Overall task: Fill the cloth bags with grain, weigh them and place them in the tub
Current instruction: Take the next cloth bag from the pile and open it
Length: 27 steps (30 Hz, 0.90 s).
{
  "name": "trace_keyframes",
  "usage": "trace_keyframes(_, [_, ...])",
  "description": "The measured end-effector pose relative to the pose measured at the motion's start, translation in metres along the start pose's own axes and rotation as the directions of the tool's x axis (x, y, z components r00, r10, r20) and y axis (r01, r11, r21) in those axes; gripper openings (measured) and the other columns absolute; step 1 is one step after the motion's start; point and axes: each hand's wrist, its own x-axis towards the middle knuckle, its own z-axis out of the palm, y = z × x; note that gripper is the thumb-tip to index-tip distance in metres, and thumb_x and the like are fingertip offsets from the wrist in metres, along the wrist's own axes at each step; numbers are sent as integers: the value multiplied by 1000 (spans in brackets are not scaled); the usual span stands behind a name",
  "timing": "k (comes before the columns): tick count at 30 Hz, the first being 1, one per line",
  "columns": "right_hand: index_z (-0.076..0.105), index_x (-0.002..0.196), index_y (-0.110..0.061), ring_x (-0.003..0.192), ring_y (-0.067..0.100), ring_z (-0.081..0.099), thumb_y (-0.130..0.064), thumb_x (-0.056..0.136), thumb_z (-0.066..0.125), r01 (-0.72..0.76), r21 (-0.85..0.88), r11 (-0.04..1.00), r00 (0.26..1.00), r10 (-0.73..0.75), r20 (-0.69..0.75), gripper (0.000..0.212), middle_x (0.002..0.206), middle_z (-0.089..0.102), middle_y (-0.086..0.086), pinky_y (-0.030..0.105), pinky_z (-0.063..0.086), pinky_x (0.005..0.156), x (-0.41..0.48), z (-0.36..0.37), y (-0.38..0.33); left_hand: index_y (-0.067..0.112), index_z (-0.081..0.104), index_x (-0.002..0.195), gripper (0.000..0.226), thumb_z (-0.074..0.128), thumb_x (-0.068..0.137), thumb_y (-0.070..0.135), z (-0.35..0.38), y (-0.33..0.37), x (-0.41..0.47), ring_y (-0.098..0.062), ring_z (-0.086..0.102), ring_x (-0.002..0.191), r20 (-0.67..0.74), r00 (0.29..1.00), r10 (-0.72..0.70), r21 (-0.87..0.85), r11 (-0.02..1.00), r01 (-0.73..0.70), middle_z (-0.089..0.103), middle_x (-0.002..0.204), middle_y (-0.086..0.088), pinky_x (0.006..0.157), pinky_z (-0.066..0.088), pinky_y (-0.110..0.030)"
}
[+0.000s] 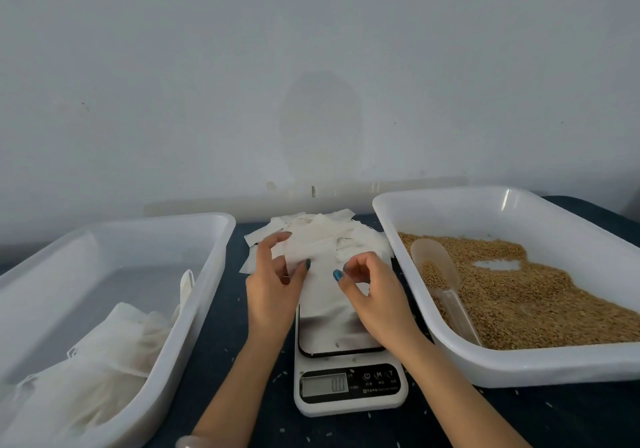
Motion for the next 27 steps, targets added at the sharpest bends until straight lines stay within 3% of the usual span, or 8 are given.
trace_keyframes(2, [65, 90, -22, 91, 8, 61, -33, 94, 64, 15, 16, 1000, 999, -16, 46, 11, 89, 67, -10, 27, 49, 82, -1, 0, -2, 32, 54, 121, 42, 70, 88, 11, 1, 5, -4, -3, 48, 48, 19, 994, 109, 75, 991, -111, 50, 51, 15, 51, 40, -9])
trace_keyframes(6, [70, 95, -26, 90, -1, 65, -53, 95, 47, -77, 169, 983, 991, 57, 117, 36, 89, 73, -12, 13, 46, 78, -3, 2, -8, 23, 72, 112, 28, 74, 87, 9, 2, 16, -10, -2, 63, 60, 66, 926, 373, 287, 881, -375, 68, 72, 15, 54, 55, -27])
trace_keyframes(9, [71, 96, -15, 84, -1, 66, -38, 102, 44, -168, 321, 932, 986, 156, 62, 35, 85, 73, -9, 14, 48, 80, 1, 4, -7, 15, 73, 111, 31, 73, 84, -1, 5, 16, -10, -6, 71, 80, 123, 851, 511, 296, 799, -523, 75, 97, 12, 60, 57, -25])
trace_keyframes(11, [67, 84, -9, 74, 1, 62, -23, 102, 51, -187, 374, 909, 982, 188, 33, 27, 73, 67, -10, 16, 47, 74, 4, 3, -4, 11, 69, 114, 37, 68, 82, -7, 5, 16, -10, -7, 71, 94, 177, 835, 521, 271, 790, -550, 73, 109, 12, 66, 60, -27])
trace_keyframes(14, [63, 72, -18, 66, -3, 60, -17, 99, 57, -158, 399, 903, 986, 163, 21, 27, 63, 64, -14, 11, 46, 68, 4, -1, -3, 13, 65, 122, 50, 67, 77, -8, 5, 15, -11, -10, 68, 105, 249, 839, 484, 256, 803, -539, 70, 118, 10, 79, 58, -28])
trace_keyframes(18, [64, 68, -21, 61, -4, 59, -22, 94, 65, -76, 327, 942, 995, 94, -41, 26, 63, 66, -13, 9, 43, 62, 2, -2, -5, 14, 57, 133, 53, 65, 82, 24, 2, 16, -14, -3, 53, 124, 373, 795, 478, 153, 814, -561, 62, 131, 7, 103, 39, -16])
trace_keyframes(22, [66, 68, -20, 62, -1, 59, -23, 90, 70, -44, 287, 957, 996, 63, -59, 22, 64, 66, -10, 10, 44, 62, 1, -2, -7, 14, 60, 132, 43, 59, 91, 29, 3, 12, -13, -6, 58, 118, 375, 804, 461, 146, 827, -542, 65, 126, 7, 101, 45, -21])
trace_keyframes(27, [64, 68, -18, 64, 2, 59, -21, 86, 74, -35, 286, 958, 996, 56, -65, 21, 62, 64, -11, 13, 45, 65, 1, -2, -9, 13, 66, 98, 10, 60, 91, 15, 6, 9, -12, -7, 59, 81, 372, 798, 475, 104, 833, -544, 64, 89, 11, 72, 51, -28])
